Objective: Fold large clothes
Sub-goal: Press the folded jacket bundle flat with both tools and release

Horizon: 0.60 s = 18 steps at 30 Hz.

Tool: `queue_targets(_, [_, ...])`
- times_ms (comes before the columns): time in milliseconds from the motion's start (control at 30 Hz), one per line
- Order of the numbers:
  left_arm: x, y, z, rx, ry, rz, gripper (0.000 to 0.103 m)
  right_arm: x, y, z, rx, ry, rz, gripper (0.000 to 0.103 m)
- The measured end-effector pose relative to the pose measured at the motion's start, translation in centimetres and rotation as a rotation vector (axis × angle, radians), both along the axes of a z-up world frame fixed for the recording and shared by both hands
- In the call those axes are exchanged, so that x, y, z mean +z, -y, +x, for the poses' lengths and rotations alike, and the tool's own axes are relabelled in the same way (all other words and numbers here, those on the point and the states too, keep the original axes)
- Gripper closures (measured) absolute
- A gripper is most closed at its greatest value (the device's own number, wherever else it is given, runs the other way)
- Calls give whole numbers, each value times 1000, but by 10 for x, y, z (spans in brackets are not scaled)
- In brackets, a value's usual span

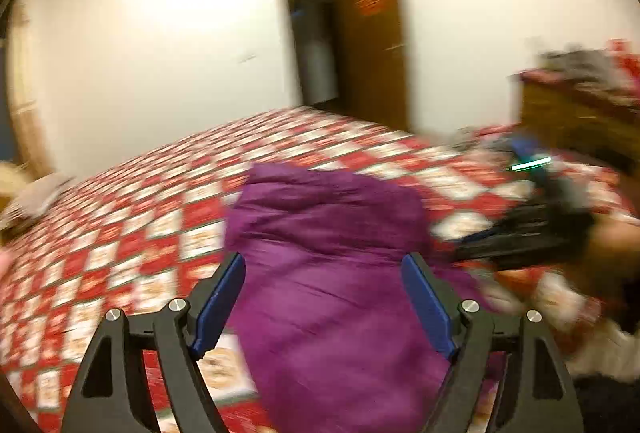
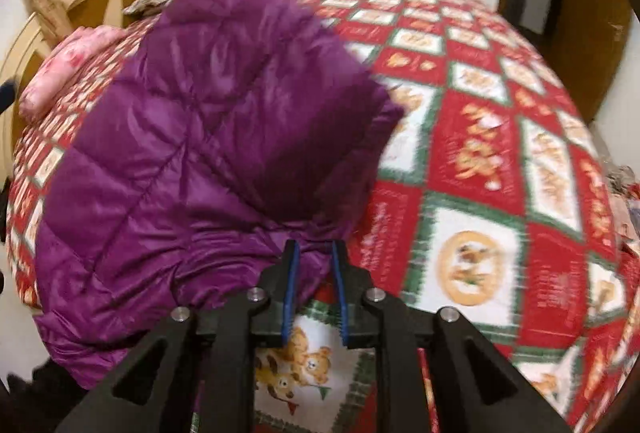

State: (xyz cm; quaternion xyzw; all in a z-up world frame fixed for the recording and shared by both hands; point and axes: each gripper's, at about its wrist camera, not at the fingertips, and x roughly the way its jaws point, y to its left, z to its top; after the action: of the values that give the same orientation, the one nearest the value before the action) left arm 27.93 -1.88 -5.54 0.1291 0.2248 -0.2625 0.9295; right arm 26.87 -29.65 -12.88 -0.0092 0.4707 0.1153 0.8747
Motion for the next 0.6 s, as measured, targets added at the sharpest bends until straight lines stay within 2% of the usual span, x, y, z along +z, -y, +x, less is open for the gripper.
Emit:
queue_targets(100, [-12, 13, 38, 133, -79, -8, 22, 38, 8, -4, -102, 82, 126, 84])
queue_targets(233, [-46, 32, 81, 294, -212, -8, 22, 81, 6, 3, -257, 165, 403, 74])
queue_targets(300, [-58, 39, 81, 334, -203, -12, 22, 83, -4, 15, -347, 162, 496, 54])
queue_targets(400, [-68, 46, 72, 356, -146, 18, 20, 54, -19, 38, -461, 117, 571, 54])
queue_targets(467, [-69, 46, 69, 348, -143, 26, 19, 34, -22, 51, -513, 91, 510, 54])
queue_targets(533, [-67, 43, 70, 330, -169, 9, 19, 14, -23, 60, -558, 102, 380, 65])
queue_targets(567, [-65, 41, 75, 326, -180, 8, 19, 6, -23, 62, -556, 106, 338, 74])
queue_targets(600, [-62, 42, 80, 322, -186, 13, 19, -3, -24, 64, -549, 118, 283, 79])
